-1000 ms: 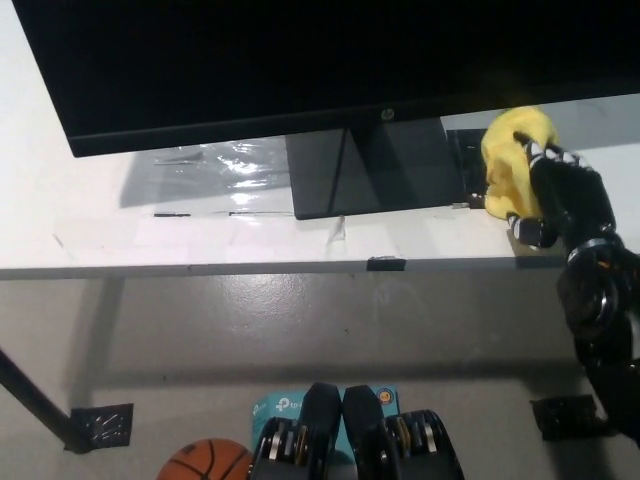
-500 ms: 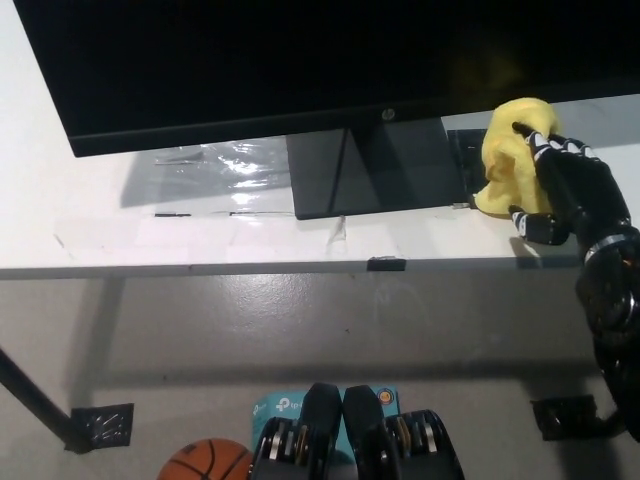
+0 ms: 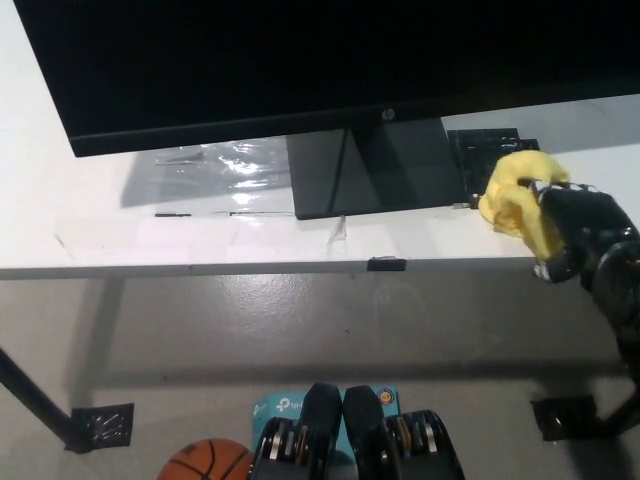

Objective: The robot uses its right hand to pick up the cloth kept in the middle of the desk and use it to wipe the monitor in the middle of the desk by swiping its screen twice

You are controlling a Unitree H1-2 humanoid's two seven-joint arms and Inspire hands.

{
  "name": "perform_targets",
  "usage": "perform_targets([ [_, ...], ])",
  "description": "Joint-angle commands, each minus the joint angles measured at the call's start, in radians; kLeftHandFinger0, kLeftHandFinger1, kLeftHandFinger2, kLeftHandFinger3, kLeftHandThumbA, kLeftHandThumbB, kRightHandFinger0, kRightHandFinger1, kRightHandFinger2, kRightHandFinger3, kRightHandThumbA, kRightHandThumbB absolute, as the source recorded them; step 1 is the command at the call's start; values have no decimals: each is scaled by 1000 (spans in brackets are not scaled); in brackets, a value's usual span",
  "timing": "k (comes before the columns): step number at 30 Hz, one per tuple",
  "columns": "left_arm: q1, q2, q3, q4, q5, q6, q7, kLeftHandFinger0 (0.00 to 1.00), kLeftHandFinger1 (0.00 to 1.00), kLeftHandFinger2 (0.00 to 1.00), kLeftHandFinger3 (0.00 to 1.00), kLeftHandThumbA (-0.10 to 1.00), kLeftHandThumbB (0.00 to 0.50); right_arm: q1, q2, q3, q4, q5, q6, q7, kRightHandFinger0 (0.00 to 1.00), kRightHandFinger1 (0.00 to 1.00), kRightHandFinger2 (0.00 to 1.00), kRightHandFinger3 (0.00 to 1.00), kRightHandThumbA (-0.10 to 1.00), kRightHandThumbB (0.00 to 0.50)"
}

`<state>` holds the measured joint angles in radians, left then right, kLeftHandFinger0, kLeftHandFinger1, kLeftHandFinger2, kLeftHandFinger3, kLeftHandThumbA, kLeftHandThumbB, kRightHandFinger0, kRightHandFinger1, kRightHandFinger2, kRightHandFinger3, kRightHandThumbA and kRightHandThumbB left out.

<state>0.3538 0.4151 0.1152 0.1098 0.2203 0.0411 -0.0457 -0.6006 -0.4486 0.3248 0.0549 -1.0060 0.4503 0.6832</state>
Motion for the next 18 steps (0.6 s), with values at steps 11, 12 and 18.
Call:
perform_targets([
  [11, 2, 28, 21, -29, -5, -17, 0, 533, 560, 706, 911, 133, 0, -157, -111, 36, -41, 13, 20, 302, 1000, 1000, 1000, 1000, 702, 500],
  [12, 5, 27, 23, -38, -6, -7, -2, 535, 560, 705, 910, 136, 0, -161, -111, 38, -46, 13, 20, 309, 1000, 1000, 1000, 1000, 699, 500],
  [18, 21, 31, 36, -95, 0, 33, -5, 552, 580, 729, 926, 160, 0, -223, -147, 45, -84, 66, 9, 411, 1000, 1000, 1000, 1000, 628, 500],
])
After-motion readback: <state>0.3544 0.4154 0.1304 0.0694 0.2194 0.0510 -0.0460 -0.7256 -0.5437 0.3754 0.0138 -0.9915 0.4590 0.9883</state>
